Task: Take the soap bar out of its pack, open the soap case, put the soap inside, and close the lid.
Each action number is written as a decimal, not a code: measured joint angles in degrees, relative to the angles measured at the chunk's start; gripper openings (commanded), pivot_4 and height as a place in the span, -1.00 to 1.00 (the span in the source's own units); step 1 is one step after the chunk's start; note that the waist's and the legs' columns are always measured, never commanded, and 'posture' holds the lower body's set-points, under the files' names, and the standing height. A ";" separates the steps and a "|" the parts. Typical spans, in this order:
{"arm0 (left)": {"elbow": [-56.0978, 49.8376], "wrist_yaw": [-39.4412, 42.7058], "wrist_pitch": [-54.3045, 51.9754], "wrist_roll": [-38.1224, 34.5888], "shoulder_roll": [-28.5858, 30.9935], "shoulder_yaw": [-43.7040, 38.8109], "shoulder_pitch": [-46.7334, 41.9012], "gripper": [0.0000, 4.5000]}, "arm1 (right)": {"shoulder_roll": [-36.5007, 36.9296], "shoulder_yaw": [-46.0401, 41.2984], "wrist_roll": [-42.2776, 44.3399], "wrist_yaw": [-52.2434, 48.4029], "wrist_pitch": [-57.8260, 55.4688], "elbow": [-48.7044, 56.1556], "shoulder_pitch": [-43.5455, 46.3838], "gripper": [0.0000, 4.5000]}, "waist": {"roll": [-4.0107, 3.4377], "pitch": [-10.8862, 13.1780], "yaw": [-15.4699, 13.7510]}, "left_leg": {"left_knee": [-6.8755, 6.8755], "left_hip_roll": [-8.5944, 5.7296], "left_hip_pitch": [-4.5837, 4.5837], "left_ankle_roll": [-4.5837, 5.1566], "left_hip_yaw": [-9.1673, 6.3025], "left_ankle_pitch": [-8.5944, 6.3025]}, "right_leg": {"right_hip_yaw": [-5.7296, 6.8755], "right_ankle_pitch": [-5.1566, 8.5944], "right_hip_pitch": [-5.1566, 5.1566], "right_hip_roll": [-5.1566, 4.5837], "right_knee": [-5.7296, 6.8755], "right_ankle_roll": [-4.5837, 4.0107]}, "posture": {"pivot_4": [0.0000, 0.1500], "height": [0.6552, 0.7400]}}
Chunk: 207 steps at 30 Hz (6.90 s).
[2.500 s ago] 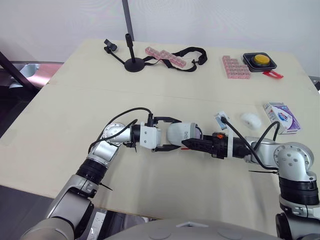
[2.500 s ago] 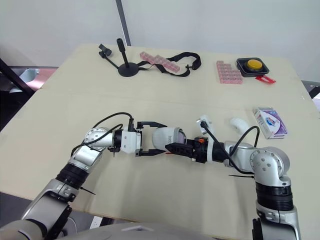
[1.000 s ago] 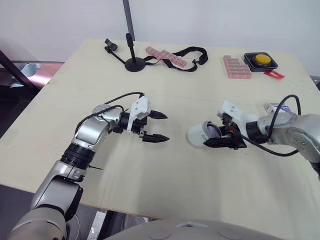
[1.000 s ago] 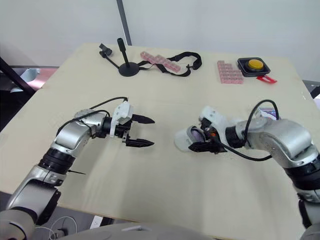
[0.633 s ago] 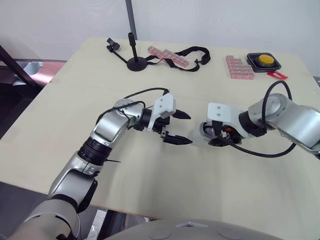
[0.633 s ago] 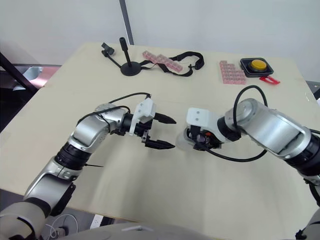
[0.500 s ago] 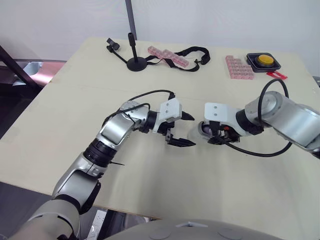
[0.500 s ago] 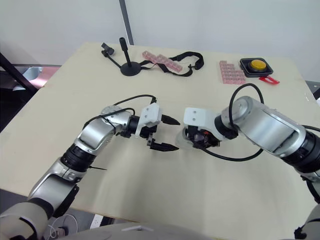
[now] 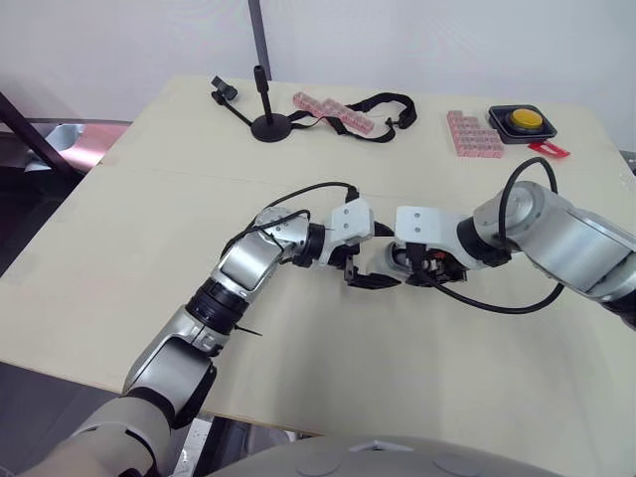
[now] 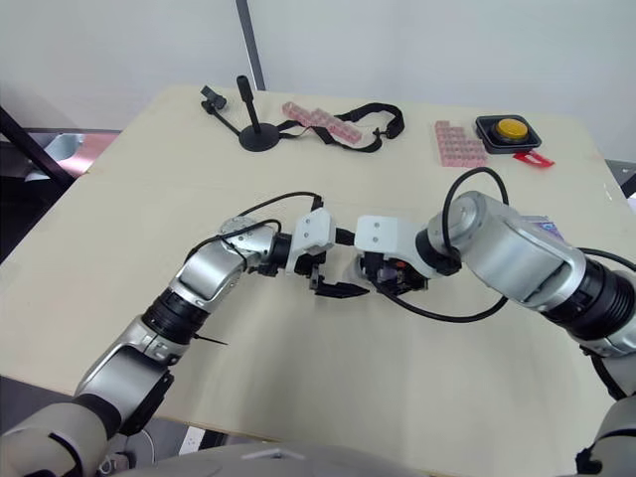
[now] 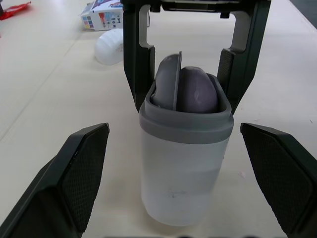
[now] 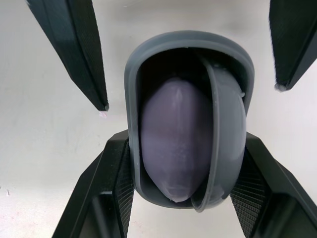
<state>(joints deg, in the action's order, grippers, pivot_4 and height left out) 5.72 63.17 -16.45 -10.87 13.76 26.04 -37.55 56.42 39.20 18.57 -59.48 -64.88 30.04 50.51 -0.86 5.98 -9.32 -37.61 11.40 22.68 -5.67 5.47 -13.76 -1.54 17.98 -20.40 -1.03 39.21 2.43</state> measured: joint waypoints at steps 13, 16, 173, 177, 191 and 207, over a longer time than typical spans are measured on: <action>2.28 1.12 2.07 2.38 -1.05 0.08 0.03 1.00 | -0.73 0.00 -1.38 -1.10 0.35 -0.23 -0.01 -0.08 | 0.00 0.00 -0.02 | -0.05 0.01 0.01 0.01 0.00 0.00 | -0.13 0.00 0.00 0.03 0.04 0.00 | 1.00 1.00; 2.52 1.12 2.41 2.99 -1.51 0.11 -0.09 1.00 | -1.21 0.00 -1.43 -1.28 0.30 -0.22 -0.01 -0.08 | 0.00 0.00 -0.03 | -0.07 0.01 0.02 0.01 0.00 0.00 | -0.13 0.00 0.00 0.03 0.05 0.00 | 1.00 1.00; 3.54 11.55 23.40 -7.07 1.76 -9.11 19.29 -0.16 | -12.03 -47.52 -0.99 3.99 44.82 -56.03 -31.40 -0.13 | -0.25 -0.24 1.56 | -0.60 -0.04 0.63 0.32 -0.12 -0.02 | 0.27 0.06 0.11 -0.15 -0.07 0.11 | 1.00 1.00; 3.42 11.47 23.18 -7.06 1.76 -9.11 19.30 -0.16 | -11.96 -47.41 -1.35 3.01 46.25 -54.48 -31.82 -0.13 | -0.26 -0.24 1.56 | -0.60 -0.04 0.64 0.32 -0.12 -0.02 | 0.27 0.06 0.10 -0.15 -0.07 0.11 | 1.00 1.00; 3.68 11.72 22.57 -7.51 1.81 -9.25 19.12 -0.16 | -8.22 -41.54 9.17 -10.44 37.66 -16.57 -32.14 -0.13 | -0.31 -0.24 1.50 | -0.60 0.05 0.63 0.37 -0.12 -0.05 | 0.27 0.06 0.02 -0.24 -0.03 0.12 | 1.00 1.00; 8.19 11.51 28.48 -7.40 0.05 -9.61 18.59 -0.16 | -7.75 -31.79 17.04 2.57 10.93 6.63 -25.27 -0.13 | -0.32 -0.26 1.51 | -0.58 0.02 0.54 0.35 -0.09 -0.04 | 0.04 0.06 0.07 -0.37 -0.06 0.13 | 1.00 1.00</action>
<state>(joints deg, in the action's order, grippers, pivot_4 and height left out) 13.91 74.68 12.03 -18.27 13.82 16.43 -18.96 48.66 7.41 35.60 -56.91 -53.95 36.67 25.23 -1.18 5.73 -7.81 -38.19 11.42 23.21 -5.33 5.38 -13.81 -1.49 18.05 -20.33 -1.41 39.14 2.55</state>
